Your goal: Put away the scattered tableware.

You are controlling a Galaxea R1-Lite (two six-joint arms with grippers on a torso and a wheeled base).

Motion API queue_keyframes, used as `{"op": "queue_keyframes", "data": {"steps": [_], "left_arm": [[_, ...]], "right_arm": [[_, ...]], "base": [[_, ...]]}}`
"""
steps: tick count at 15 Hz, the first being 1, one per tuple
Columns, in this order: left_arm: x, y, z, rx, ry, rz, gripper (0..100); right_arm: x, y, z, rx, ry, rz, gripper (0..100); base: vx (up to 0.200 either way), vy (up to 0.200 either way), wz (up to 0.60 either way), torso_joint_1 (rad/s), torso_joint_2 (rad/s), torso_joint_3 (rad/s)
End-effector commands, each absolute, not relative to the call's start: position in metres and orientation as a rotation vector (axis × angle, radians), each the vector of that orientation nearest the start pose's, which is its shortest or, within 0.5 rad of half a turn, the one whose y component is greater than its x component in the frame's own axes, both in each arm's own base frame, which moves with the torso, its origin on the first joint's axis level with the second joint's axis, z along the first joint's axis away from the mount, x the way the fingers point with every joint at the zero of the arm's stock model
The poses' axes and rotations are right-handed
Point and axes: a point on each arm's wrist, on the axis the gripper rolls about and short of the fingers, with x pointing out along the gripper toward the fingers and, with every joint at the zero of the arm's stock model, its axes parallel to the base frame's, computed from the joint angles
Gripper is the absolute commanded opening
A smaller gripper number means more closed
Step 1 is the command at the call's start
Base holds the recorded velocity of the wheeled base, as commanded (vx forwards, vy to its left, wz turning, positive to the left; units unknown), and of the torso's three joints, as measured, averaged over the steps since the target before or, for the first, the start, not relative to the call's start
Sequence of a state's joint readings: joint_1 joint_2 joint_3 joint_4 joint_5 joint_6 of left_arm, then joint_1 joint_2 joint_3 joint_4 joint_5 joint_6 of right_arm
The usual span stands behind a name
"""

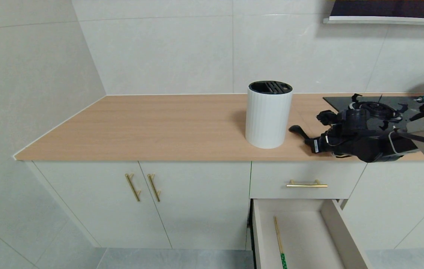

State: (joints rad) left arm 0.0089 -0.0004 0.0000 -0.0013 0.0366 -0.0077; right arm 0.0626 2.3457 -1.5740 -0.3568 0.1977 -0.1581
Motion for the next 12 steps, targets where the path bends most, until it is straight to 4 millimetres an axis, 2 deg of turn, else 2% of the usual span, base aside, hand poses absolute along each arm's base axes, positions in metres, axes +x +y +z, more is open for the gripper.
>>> {"op": "queue_keyframes", "data": {"steps": [1, 3, 4, 6, 8, 12], "left_arm": [[-0.023, 0.001, 0.076, -0.008, -0.002, 0.048, 100], [-0.023, 0.001, 0.076, -0.008, -0.002, 0.046, 100], [-0.023, 0.001, 0.076, -0.008, -0.002, 0.046, 100], [-0.023, 0.001, 0.076, -0.008, -0.002, 0.046, 100], [-0.023, 0.001, 0.076, -0.008, -0.002, 0.046, 100], [-0.023, 0.001, 0.076, -0.008, -0.002, 0.046, 100]], "right_arm": [[0.476, 0.035, 0.119, -0.124, 0.374, 0.241, 0], [0.461, 0.033, 0.147, -0.042, 0.346, 0.172, 0], [0.447, 0.032, 0.161, -0.010, 0.338, 0.167, 0], [0.412, 0.030, 0.176, 0.005, 0.355, 0.161, 0], [0.381, 0.035, 0.185, 0.050, 0.376, 0.163, 0], [0.291, 0.042, 0.187, 0.051, 0.430, 0.220, 0]], "base": [[0.000, 0.000, 0.00, 0.000, 0.00, 0.000], [0.000, 0.000, 0.00, 0.000, 0.00, 0.000], [0.000, 0.000, 0.00, 0.000, 0.00, 0.000], [0.000, 0.000, 0.00, 0.000, 0.00, 0.000], [0.000, 0.000, 0.00, 0.000, 0.00, 0.000], [0.000, 0.000, 0.00, 0.000, 0.00, 0.000]]}}
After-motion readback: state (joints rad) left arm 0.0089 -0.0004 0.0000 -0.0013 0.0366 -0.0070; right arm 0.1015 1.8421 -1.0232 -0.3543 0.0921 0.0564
